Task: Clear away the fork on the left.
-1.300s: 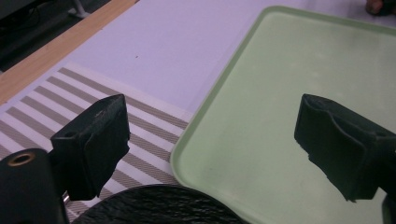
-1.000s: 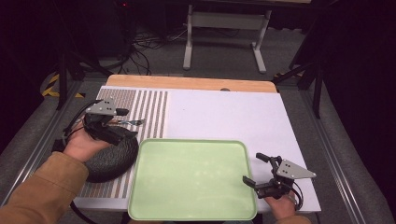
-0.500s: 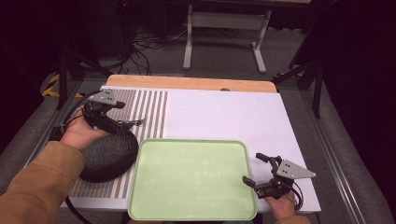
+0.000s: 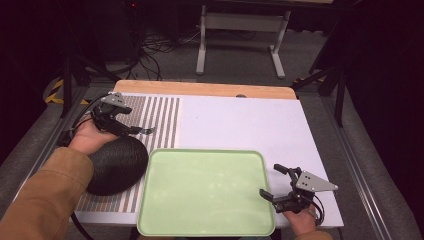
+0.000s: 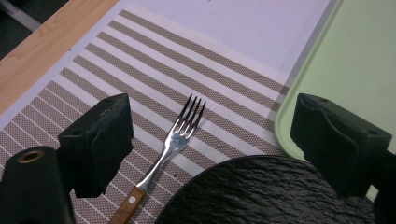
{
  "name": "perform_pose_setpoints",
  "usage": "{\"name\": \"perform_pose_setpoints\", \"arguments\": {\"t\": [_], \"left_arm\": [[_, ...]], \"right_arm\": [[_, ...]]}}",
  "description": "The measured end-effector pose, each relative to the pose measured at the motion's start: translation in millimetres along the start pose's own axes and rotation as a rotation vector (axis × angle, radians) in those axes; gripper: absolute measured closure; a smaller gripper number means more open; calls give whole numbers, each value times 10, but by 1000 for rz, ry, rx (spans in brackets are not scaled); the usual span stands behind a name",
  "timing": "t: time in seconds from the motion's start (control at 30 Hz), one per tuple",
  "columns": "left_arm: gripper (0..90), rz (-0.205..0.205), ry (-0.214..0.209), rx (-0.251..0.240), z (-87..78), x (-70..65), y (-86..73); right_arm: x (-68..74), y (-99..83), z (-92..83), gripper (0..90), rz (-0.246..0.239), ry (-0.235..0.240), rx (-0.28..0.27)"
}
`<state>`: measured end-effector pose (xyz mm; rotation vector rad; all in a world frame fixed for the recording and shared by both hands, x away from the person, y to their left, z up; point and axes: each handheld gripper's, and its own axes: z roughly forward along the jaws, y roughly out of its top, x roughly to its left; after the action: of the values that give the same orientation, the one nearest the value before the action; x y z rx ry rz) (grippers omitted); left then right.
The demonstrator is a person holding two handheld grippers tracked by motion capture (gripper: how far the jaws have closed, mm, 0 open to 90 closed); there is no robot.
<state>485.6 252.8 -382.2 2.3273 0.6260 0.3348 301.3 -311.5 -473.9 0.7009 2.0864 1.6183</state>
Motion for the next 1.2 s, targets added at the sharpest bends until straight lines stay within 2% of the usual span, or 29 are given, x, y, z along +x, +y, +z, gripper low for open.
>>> {"name": "perform_pose_setpoints", "arguments": {"t": [0.2,0.53,1.03,1.2], "left_arm": [[163,-25,13,9,49,99,-51],[176,-35,25,53,161,170,-90],[225,-67,40,159,342,364,-235],[248,-82,32,188,376,421,-267]], "right_arm": [[0,0,0,12,0,1,0],[8,-1,4,12,-1,2,1],[7,-2,12,12,3,-2,5],[7,-2,12,12,2,-3,6]]}}
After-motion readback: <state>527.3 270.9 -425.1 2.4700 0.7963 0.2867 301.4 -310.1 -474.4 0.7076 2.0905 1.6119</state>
